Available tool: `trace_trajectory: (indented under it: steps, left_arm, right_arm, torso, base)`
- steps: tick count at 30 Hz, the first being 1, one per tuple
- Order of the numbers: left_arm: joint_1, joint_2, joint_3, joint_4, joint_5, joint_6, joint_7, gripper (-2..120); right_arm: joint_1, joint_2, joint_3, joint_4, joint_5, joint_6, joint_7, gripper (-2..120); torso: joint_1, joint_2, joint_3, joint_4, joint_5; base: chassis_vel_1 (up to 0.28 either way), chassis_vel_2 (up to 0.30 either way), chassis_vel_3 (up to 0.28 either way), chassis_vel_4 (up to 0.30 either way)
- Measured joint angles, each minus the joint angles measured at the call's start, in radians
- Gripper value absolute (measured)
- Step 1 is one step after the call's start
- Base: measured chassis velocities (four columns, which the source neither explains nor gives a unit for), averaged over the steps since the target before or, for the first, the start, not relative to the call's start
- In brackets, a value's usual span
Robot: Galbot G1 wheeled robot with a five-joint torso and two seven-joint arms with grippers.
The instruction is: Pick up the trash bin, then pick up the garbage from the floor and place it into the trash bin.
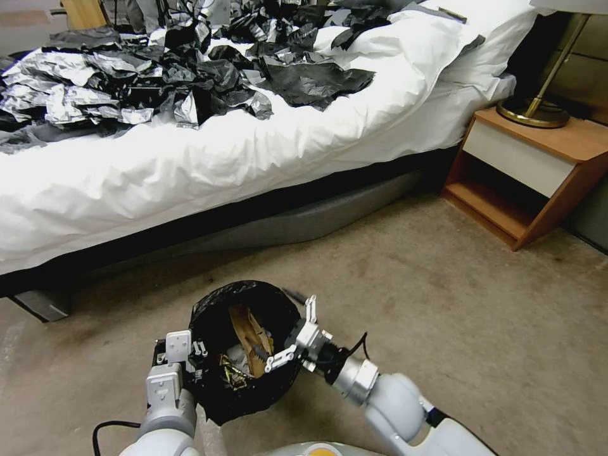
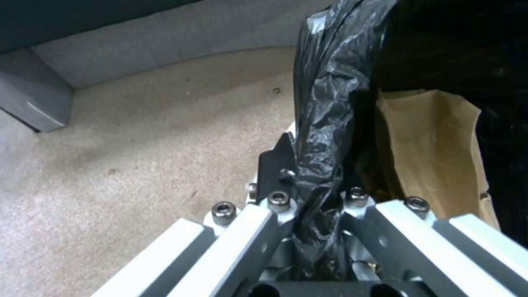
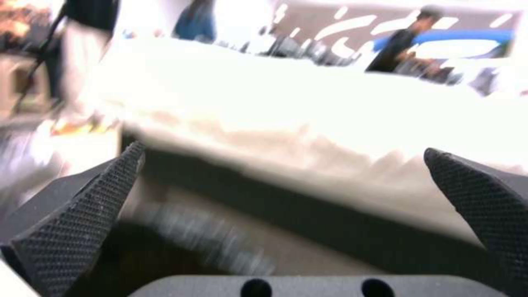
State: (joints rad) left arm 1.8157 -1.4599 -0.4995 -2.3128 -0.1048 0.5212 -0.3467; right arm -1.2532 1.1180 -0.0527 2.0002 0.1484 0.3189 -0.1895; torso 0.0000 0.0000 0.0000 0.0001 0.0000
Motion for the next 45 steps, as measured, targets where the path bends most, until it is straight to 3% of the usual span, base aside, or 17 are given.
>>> trace_trajectory:
  steps: [4, 7, 8, 15, 25, 45]
  left_arm:
    - [0.0, 0.005, -0.009, 0.001, -0.005, 0.0, 0.0, 0]
    - [-0.002, 0.005, -0.016, 0.0, -0.013, 0.0, 0.0, 0]
    - [-0.003, 0.005, -0.022, -0.002, -0.02, 0.0, 0.0, 0]
    - [-0.019, 0.004, -0.049, -0.022, -0.059, 0.011, -0.005, 0]
    - [-0.011, -0.005, -0.045, -0.035, -0.073, 0.016, -0.006, 0]
    - [-0.018, -0.001, -0.041, -0.025, -0.073, 0.012, -0.007, 0]
  right_arm:
    - [-0.071, 0.02, 0.103, 0.146, -0.003, -0.03, 0.077, 111]
    - [-0.129, 0.039, 0.168, 0.185, -0.027, -0.042, 0.109, 109]
    - [-0.186, 0.05, 0.217, 0.193, -0.044, -0.038, 0.136, 106]
    - [-0.292, 0.106, 0.297, 0.112, -0.078, 0.009, 0.219, 100]
    - [-0.299, 0.143, 0.317, -0.023, -0.087, 0.039, 0.244, 100]
    - [-0.262, 0.131, 0.302, -0.058, -0.086, 0.028, 0.222, 100]
  torso:
    - [0.0, 0.0, 0.0, 0.0002, -0.0001]
    - [0.0, 0.0, 0.0, -0.0001, -0.0001]
    - [0.0, 0.0, 0.0, -0.0002, -0.0001]
    - [0.0, 0.0, 0.0, -0.0001, 0.0001]
    - [0.0, 0.0, 0.0, 0.0, 0.0]
    - [0.0, 0.0, 0.0, -0.0003, 0.0]
  base:
    - [0.0, 0.0, 0.0, 0.0]
    - [0.0, 0.0, 0.0, 0.0]
    - [0.0, 0.0, 0.0, 0.0]
    - [0.0, 0.0, 0.0, 0.0]
    - [0.0, 0.0, 0.0, 0.0]
    - [0.015, 0.015, 0.017, 0.014]
